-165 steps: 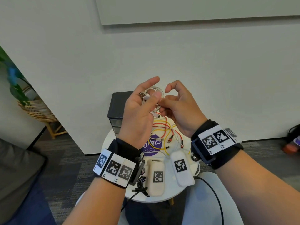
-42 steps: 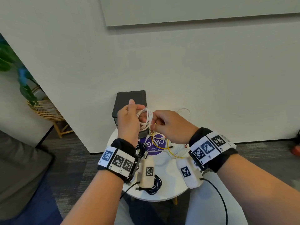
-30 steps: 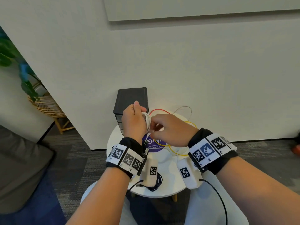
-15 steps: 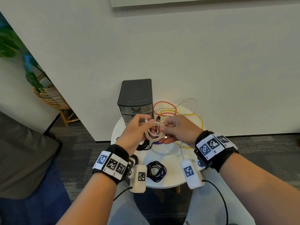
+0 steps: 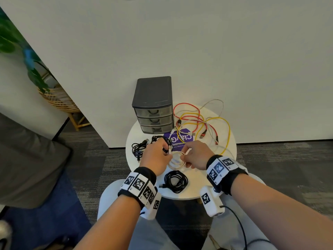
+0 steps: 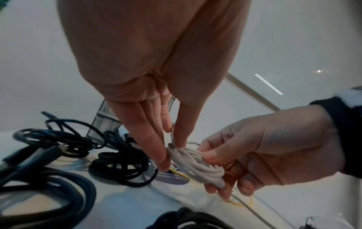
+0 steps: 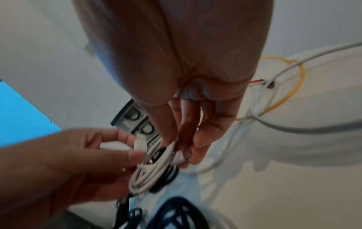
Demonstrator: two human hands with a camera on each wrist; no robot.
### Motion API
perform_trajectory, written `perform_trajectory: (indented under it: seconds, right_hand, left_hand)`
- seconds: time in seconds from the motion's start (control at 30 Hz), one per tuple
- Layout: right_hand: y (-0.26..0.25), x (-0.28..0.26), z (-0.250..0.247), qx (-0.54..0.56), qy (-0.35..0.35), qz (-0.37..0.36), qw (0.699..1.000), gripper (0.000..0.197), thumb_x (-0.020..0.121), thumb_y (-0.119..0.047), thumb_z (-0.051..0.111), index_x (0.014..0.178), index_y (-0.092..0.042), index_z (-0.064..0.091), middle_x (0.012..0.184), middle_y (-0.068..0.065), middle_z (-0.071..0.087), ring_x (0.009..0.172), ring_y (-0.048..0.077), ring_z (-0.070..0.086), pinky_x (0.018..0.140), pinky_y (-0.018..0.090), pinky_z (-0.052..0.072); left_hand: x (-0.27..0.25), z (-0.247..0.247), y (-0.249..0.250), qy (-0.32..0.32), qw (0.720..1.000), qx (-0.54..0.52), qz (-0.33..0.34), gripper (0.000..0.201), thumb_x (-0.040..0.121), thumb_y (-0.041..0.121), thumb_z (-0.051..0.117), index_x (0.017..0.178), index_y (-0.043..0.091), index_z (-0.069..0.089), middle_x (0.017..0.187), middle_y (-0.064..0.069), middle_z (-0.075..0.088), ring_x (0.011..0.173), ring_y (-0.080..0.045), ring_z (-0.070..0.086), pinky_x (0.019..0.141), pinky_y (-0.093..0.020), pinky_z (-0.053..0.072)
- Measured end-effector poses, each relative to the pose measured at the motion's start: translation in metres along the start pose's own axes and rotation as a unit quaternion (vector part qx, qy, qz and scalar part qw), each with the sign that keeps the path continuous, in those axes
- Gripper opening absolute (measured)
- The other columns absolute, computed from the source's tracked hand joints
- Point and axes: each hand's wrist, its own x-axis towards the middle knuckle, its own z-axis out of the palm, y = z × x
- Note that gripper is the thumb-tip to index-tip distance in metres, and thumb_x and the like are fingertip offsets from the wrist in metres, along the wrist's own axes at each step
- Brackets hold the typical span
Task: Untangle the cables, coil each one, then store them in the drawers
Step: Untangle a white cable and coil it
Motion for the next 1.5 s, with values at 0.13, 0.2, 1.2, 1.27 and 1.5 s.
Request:
perform_trajectory:
  seconds: [0.13, 0.2, 1.2, 1.27, 1.5]
  right_hand:
    - [0.002, 0.007, 0.018, -0.069, 0.040, -0.014, 0.997, 0.008, 0.092, -0.017, 0.069, 0.088, -0.016, 0.062, 0.081, 0.009, 0.070, 0.063, 0.019, 0.067, 0.063, 0.032, 0.056]
    - [0.002, 0.010, 0.026, -0.106, 0.055, -0.021, 0.993, 0.006, 0.091, -0.019, 0.068, 0.088, -0.016, 0.064, 0.091, 0.010, 0.070, 0.082, 0.026, 0.068, 0.073, 0.037, 0.056]
    - [0.031, -0.008, -0.049, -0.265, -0.049, 0.083, 0.960, 0.026, 0.089, -0.026, 0.068, 0.073, -0.012, 0.053, 0.083, 0.006, 0.060, 0.086, 0.028, 0.063, 0.071, 0.031, 0.051]
    - [0.024, -0.012, -0.062, -0.202, -0.013, 0.070, 0.977, 0.023, 0.090, -0.025, 0.064, 0.075, -0.009, 0.058, 0.084, 0.009, 0.062, 0.085, 0.028, 0.062, 0.069, 0.032, 0.048]
    - [-0.035, -0.056, -0.133, -0.013, 0.139, -0.060, 0.988, 0.025, 0.089, -0.011, 0.051, 0.065, -0.006, 0.056, 0.062, 0.008, 0.061, 0.060, 0.023, 0.054, 0.061, 0.034, 0.041]
  left_hand:
    - [0.004, 0.003, 0.002, -0.003, 0.994, 0.106, 0.018, 0.017, 0.092, 0.020, 0.069, 0.101, 0.022, 0.055, 0.094, -0.001, 0.062, 0.084, -0.022, 0.062, 0.080, -0.041, 0.056]
    - [0.004, 0.004, 0.001, -0.004, 0.988, 0.154, 0.020, 0.016, 0.093, 0.023, 0.066, 0.103, 0.023, 0.052, 0.096, -0.001, 0.059, 0.084, -0.023, 0.060, 0.078, -0.040, 0.055]
    - [0.021, -0.011, 0.033, -0.022, 0.967, 0.221, 0.127, 0.021, 0.095, 0.039, 0.063, 0.112, 0.027, 0.056, 0.103, 0.005, 0.061, 0.091, -0.017, 0.058, 0.078, -0.034, 0.052]
    - [0.022, -0.017, 0.036, -0.020, 0.969, 0.203, 0.143, 0.020, 0.096, 0.037, 0.063, 0.112, 0.028, 0.057, 0.100, 0.007, 0.057, 0.091, -0.015, 0.057, 0.080, -0.034, 0.053]
    - [0.028, -0.044, 0.073, -0.001, 0.967, 0.089, 0.237, 0.026, 0.095, 0.032, 0.067, 0.120, 0.029, 0.062, 0.107, 0.007, 0.054, 0.092, -0.006, 0.056, 0.084, -0.027, 0.050]
